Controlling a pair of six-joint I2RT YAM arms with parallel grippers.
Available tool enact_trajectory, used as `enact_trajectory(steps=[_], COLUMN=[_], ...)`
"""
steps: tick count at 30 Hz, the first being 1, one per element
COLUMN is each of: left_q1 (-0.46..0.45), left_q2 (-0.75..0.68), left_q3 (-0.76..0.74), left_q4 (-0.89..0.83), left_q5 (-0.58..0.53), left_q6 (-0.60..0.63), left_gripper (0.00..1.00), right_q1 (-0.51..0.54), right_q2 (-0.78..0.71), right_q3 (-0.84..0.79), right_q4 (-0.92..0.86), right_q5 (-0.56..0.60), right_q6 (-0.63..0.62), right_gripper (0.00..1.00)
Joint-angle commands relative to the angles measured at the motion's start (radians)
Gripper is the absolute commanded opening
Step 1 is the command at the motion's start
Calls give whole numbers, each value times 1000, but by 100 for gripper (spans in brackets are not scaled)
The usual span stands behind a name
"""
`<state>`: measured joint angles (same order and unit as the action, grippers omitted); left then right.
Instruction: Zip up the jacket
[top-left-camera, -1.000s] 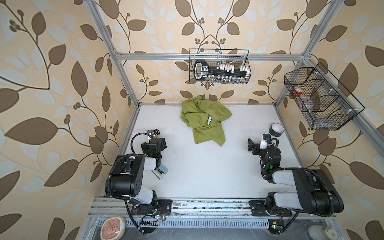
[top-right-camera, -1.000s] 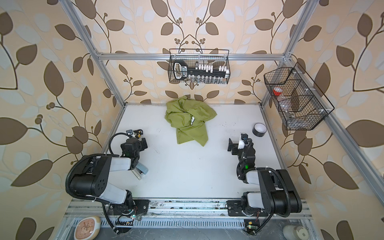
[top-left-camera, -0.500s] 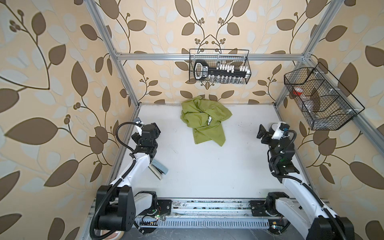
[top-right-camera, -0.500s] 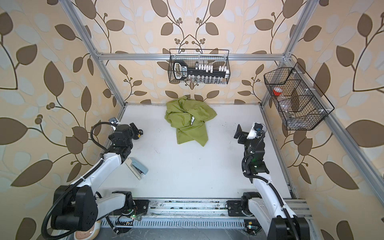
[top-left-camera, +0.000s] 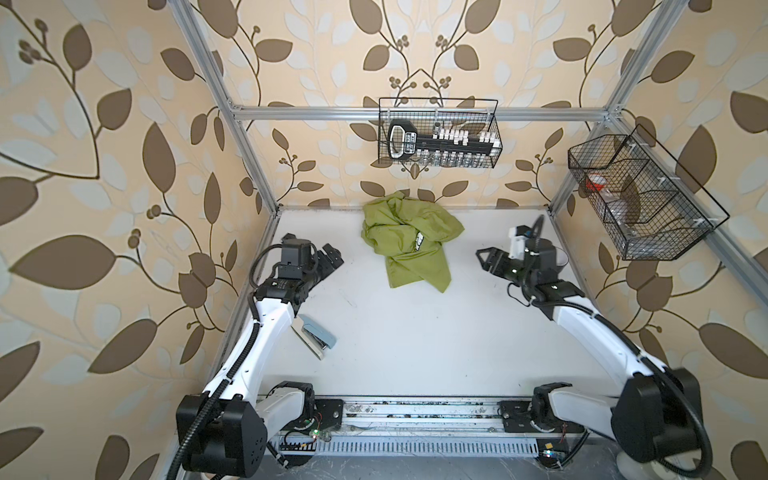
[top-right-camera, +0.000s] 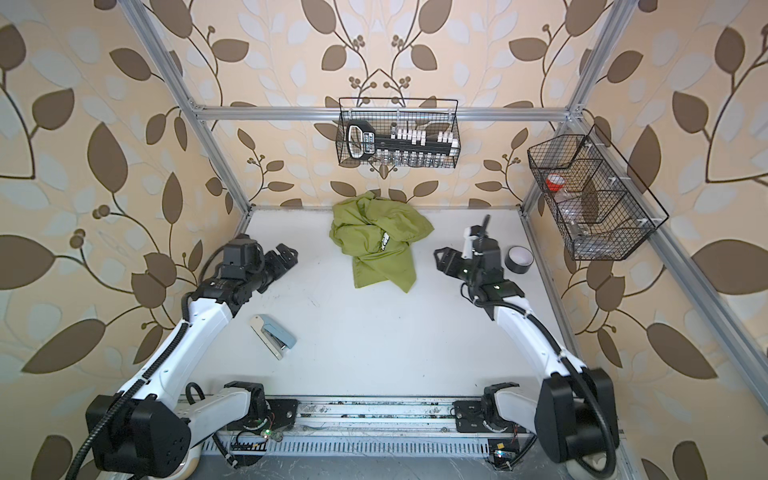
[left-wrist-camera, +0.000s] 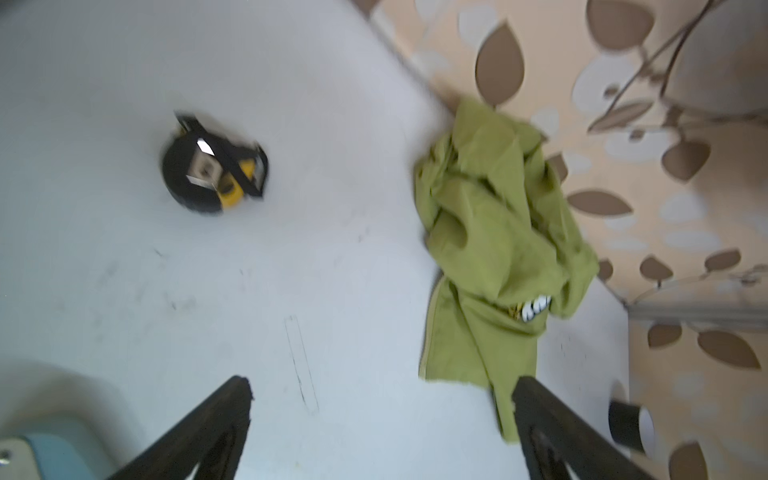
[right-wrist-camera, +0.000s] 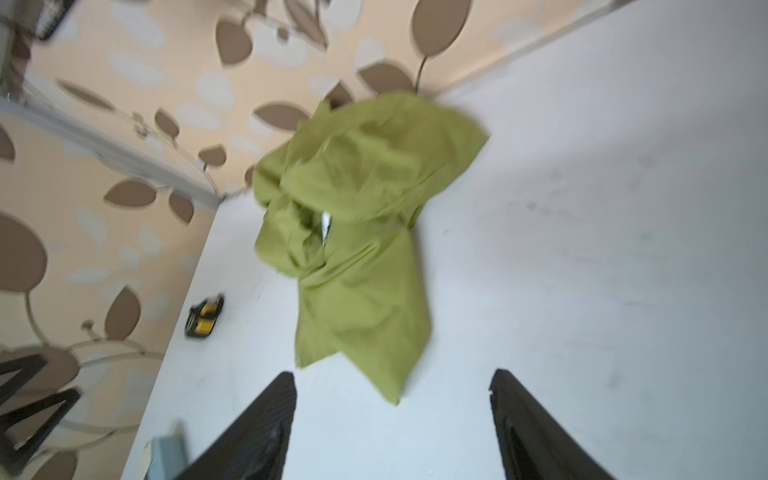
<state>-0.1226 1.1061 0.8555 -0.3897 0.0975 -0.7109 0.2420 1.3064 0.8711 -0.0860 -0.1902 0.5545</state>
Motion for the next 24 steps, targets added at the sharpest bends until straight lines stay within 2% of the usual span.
enact_trajectory(steps=[1, 5, 9, 11, 13, 15, 18, 20, 24], left_q1=[-148, -261, -275, -275, -275, -273, -270, -269, -254], left_q2=[8, 49, 38, 31, 29, 35, 67, 99, 155], left_q3=[-73, -151, -211, -210, -201, -182, -144, -105, -47], left_q4=[-2, 74, 119, 108, 95, 71, 60, 44, 42], left_q5=[53, 27, 27, 21, 6, -18, -27, -23, -2], left_q6=[-77, -158, -180, -166, -156, -154, -134, -115, -89], left_gripper=[99, 99, 99, 99, 99, 99, 99, 99, 99], right_q1=[128, 213, 239, 239, 239, 239, 241, 241, 245], right_q2=[161, 402, 571, 632, 684, 714, 702, 662, 540], right_q3=[106, 289, 431, 465, 494, 500, 457, 406, 262], right_q4=[-97, -191, -253, -261, -267, -261, -226, -194, -130], right_q5=[59, 167, 263, 276, 270, 250, 226, 206, 165], right_q6=[-32, -53, -59, -62, -61, -58, -48, -38, -34], right_gripper=[86, 85, 84, 84, 79, 67, 42, 25, 2])
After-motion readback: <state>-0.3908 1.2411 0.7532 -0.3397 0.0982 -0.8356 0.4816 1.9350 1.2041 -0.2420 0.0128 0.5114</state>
